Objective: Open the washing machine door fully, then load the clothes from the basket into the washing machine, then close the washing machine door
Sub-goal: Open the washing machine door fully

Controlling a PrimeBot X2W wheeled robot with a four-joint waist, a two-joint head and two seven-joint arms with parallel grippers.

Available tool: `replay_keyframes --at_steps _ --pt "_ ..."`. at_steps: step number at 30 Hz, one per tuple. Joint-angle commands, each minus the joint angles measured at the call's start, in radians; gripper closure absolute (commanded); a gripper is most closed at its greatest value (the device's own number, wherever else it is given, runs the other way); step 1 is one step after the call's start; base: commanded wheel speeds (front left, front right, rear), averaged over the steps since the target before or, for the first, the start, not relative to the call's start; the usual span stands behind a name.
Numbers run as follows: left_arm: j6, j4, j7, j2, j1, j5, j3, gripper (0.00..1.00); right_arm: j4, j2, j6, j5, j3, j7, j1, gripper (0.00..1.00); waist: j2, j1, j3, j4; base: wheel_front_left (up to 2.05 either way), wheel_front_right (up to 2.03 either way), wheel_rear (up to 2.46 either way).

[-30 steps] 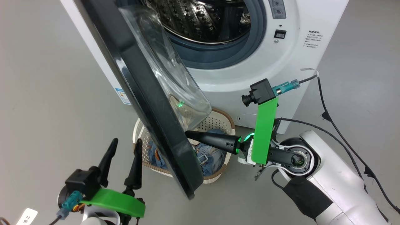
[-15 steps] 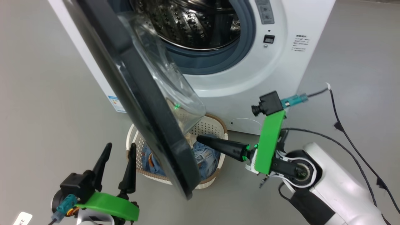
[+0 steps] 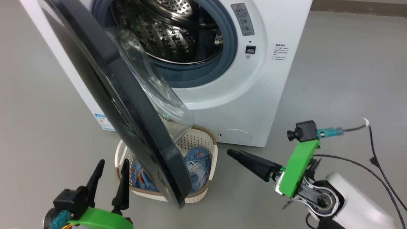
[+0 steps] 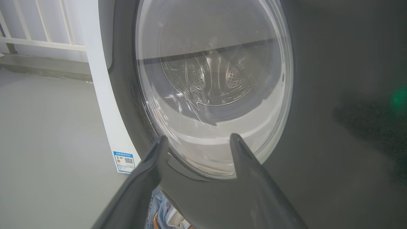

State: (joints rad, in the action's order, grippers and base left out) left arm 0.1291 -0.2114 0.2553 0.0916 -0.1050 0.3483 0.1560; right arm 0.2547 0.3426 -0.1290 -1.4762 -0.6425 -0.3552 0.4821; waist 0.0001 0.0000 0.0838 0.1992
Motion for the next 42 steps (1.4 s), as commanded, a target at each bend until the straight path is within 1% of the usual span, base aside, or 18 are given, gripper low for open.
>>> replay_keyframes --at_steps 1,11,12,18,27,31,32,34,39,40,42 --pt "0.002 0.022 0.006 0.025 -0.003 -0.006 -0.040 0.00 -0.020 0.015 -0.002 0.020 -0.013 0.040 -0.025 0.00 -0.0001 0.0000 -0.018 -0.017 0.00 0.00 0.00" --pt "0.002 0.026 0.006 0.033 0.036 -0.008 -0.057 0.00 0.025 0.115 -0.002 0.054 -0.064 0.221 -0.103 0.00 -0.0001 0.0000 -0.046 -0.052 0.00 0.00 0.00" --pt "0.002 0.026 0.006 0.033 0.036 -0.008 -0.057 0.00 0.025 0.115 -0.002 0.054 -0.064 0.221 -0.103 0.00 -0.0001 0.0000 -0.046 -0.052 0.00 0.00 0.00" --pt "0.002 0.031 0.006 0.030 0.043 -0.008 -0.065 0.00 0.068 0.170 -0.002 0.079 -0.099 0.337 -0.133 0.00 -0.0001 0.0000 -0.043 -0.064 0.00 0.00 0.00" --pt "0.002 0.036 0.006 0.027 0.051 -0.010 -0.083 0.00 0.128 0.240 -0.002 0.078 -0.134 0.454 -0.154 0.00 -0.0001 0.0000 -0.037 -0.081 0.00 0.00 0.00" --pt "0.002 0.037 0.006 0.025 0.052 -0.010 -0.093 0.00 0.174 0.265 -0.002 0.104 -0.151 0.512 -0.149 0.00 -0.0001 0.0000 -0.033 -0.090 0.00 0.00 0.00" --pt "0.002 0.037 0.006 0.023 0.052 -0.009 -0.097 0.00 0.200 0.268 -0.002 0.116 -0.157 0.543 -0.144 0.00 -0.0001 0.0000 -0.029 -0.095 0.00 0.00 0.00" --pt "0.002 0.037 0.006 0.023 0.053 -0.009 -0.098 0.00 0.224 0.268 -0.002 0.132 -0.158 0.571 -0.138 0.00 -0.0001 0.0000 -0.026 -0.100 0.00 0.00 0.00" --pt "0.002 0.039 0.006 0.022 0.051 -0.009 -0.104 0.00 0.282 0.254 -0.002 0.201 -0.129 0.613 -0.125 0.00 -0.0001 0.0000 -0.017 -0.109 0.00 0.00 0.00" --pt "0.002 0.039 0.006 0.023 0.050 -0.009 -0.105 0.00 0.290 0.247 -0.002 0.221 -0.109 0.615 -0.122 0.00 -0.0001 0.0000 -0.015 -0.110 0.00 0.00 0.00" --pt "0.002 0.040 0.006 0.024 0.049 -0.008 -0.107 0.00 0.293 0.230 -0.002 0.284 -0.033 0.616 -0.121 0.00 -0.0001 0.0000 -0.011 -0.113 0.00 0.00 0.00"
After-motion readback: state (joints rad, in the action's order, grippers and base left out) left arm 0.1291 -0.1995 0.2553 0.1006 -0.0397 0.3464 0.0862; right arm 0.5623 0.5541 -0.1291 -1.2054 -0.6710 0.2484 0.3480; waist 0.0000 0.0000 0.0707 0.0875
